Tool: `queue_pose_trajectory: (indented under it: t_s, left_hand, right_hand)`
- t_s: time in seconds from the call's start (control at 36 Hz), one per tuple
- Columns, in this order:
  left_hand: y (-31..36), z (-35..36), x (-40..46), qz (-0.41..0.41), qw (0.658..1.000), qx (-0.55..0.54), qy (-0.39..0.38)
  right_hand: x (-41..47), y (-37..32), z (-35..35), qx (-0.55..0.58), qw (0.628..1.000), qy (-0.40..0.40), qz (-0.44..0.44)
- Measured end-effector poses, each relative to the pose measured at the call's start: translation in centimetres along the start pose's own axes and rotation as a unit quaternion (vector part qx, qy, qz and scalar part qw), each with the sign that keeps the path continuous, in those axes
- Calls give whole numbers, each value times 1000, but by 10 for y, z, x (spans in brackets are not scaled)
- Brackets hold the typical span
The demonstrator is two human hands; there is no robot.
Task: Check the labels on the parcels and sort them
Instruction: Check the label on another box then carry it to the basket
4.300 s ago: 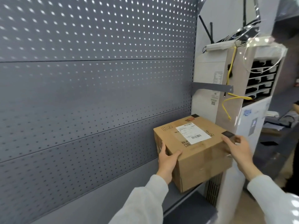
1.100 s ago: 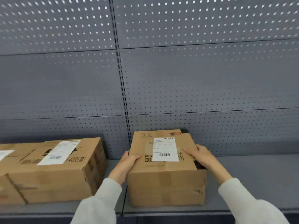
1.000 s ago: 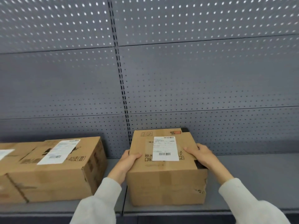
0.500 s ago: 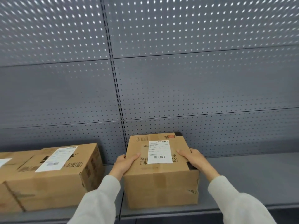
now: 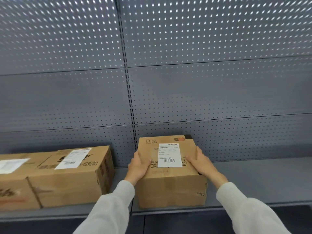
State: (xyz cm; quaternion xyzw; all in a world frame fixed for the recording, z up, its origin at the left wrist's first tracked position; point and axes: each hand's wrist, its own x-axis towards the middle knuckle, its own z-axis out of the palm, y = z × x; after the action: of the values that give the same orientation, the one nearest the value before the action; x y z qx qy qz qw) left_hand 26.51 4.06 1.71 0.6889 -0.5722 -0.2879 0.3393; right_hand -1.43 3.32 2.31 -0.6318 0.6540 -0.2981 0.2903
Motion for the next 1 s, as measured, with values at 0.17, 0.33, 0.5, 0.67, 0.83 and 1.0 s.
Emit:
queue_pose_trajectory:
  t_s: [0.17, 0.33, 0.5, 0.67, 0.83, 1.0]
  left_hand:
    - [-2, 7, -4, 71, 979, 191, -32]
    - [-3, 7, -3, 102, 969, 224, -30]
    - [-2, 10, -3, 89, 975, 201, -16]
    - [-3, 5, -9, 39, 994, 102, -13]
    - [-8, -2, -30, 51, 997, 60, 22]
    - [-13, -7, -47, 81, 993, -28, 77]
  right_hand:
    - [7, -2, 5, -195, 977, -59, -60]
    - [5, -5, 4, -231, 968, -59, -75]
    - [9, -4, 5, -203, 977, -45, -55]
    - [-7, -4, 0, -60, 998, -25, 22]
    - [-33, 1, -4, -21, 1000, 13, 7]
    - [-49, 0, -8, 22, 997, 70, -31]
